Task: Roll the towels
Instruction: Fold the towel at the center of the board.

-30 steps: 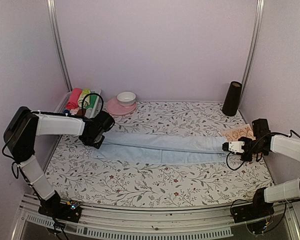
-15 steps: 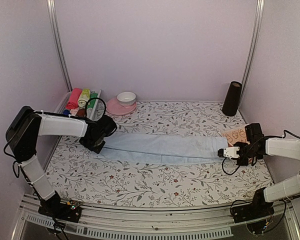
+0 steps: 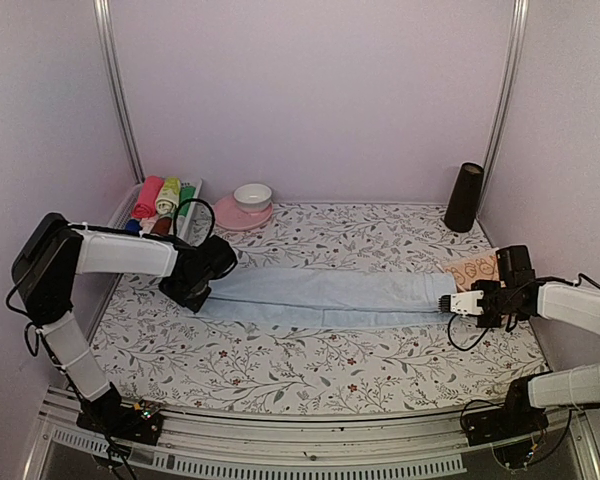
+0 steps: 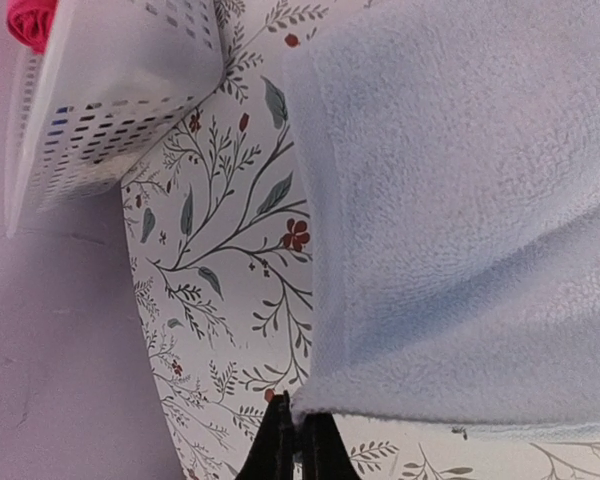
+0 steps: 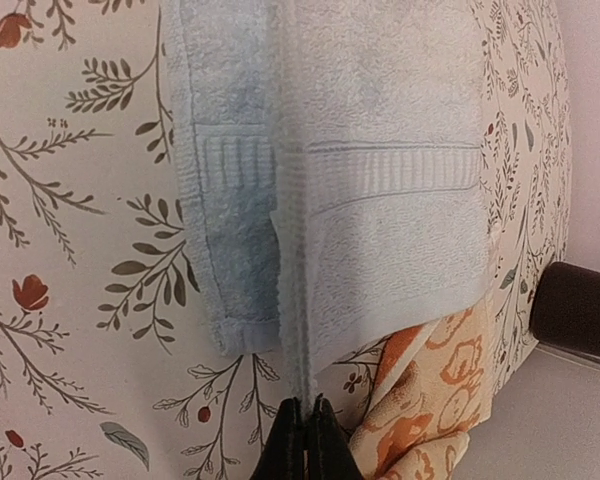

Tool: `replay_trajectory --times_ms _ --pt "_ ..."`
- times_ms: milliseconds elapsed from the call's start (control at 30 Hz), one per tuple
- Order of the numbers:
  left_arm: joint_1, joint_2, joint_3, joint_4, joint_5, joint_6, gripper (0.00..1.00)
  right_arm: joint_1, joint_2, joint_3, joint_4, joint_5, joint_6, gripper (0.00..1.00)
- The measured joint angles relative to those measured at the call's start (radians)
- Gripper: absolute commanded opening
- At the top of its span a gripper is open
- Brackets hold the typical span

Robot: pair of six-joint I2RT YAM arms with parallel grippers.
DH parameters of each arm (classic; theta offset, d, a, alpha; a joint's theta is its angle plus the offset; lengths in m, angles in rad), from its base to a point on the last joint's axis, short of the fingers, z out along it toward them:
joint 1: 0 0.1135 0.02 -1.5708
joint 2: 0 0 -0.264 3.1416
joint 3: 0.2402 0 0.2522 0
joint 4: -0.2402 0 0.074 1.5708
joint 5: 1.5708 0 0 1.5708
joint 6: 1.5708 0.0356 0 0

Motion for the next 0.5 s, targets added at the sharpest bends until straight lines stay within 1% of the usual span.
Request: replay_trajectory --times_ms 400,433,500 --pt "-0.008 0.010 0.000 -0.018 0.003 0.002 0.00 0.000 0.008 -0.031 -0.002 0.003 -0.043 0.03" --pt "-0.008 0.018 0.000 -0.019 0.003 0.002 0.00 0.001 0.011 -0.033 0.000 0.003 -0.047 0.04" --pt "-0.009 0.040 0.000 -0.023 0.006 0.005 0.01 0.001 0.021 -0.038 0.000 0.003 -0.050 0.13"
